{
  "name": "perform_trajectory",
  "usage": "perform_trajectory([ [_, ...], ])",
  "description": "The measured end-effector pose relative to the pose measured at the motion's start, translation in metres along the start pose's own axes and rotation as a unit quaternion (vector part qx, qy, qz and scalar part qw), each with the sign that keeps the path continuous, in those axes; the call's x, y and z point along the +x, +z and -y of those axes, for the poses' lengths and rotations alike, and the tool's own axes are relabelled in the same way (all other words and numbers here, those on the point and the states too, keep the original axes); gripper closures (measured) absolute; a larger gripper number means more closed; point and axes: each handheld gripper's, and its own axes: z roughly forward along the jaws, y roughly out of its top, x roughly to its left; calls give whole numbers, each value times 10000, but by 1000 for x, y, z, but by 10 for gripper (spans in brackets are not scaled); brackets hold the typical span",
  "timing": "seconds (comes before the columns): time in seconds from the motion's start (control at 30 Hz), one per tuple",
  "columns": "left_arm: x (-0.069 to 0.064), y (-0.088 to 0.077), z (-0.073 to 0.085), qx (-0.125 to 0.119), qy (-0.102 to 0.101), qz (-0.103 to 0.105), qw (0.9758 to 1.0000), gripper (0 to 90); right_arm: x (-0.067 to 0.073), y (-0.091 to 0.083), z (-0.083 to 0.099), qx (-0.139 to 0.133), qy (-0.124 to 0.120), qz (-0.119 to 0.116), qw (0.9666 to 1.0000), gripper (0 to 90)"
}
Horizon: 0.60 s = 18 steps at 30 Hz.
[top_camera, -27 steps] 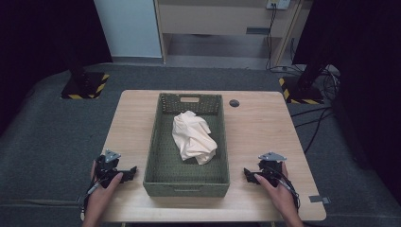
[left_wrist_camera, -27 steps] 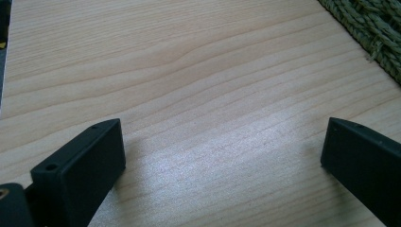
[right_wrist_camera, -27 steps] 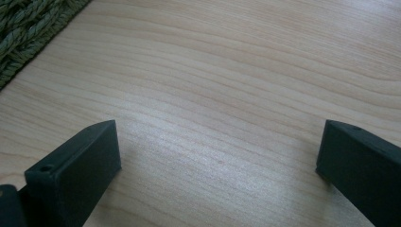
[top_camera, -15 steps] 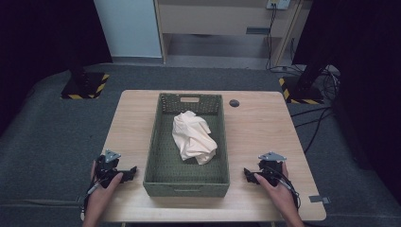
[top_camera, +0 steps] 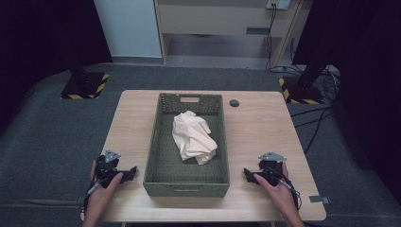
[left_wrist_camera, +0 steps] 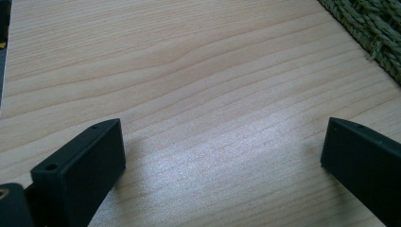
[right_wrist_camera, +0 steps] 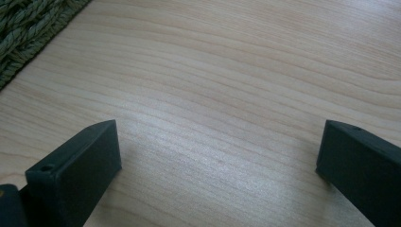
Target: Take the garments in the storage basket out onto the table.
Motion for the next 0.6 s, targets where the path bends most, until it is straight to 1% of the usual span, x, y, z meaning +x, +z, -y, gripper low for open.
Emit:
perform_trajectory([
  [0.3, 0, 0, 0, 1, 0, 0, 10000, 0, 0, -2, 0, 25, 0, -20, 10000, 25],
  [0.6, 0, 0, 0, 0, -1, 0, 10000, 0, 2, -9, 2, 22, -50, -70, 10000, 31],
])
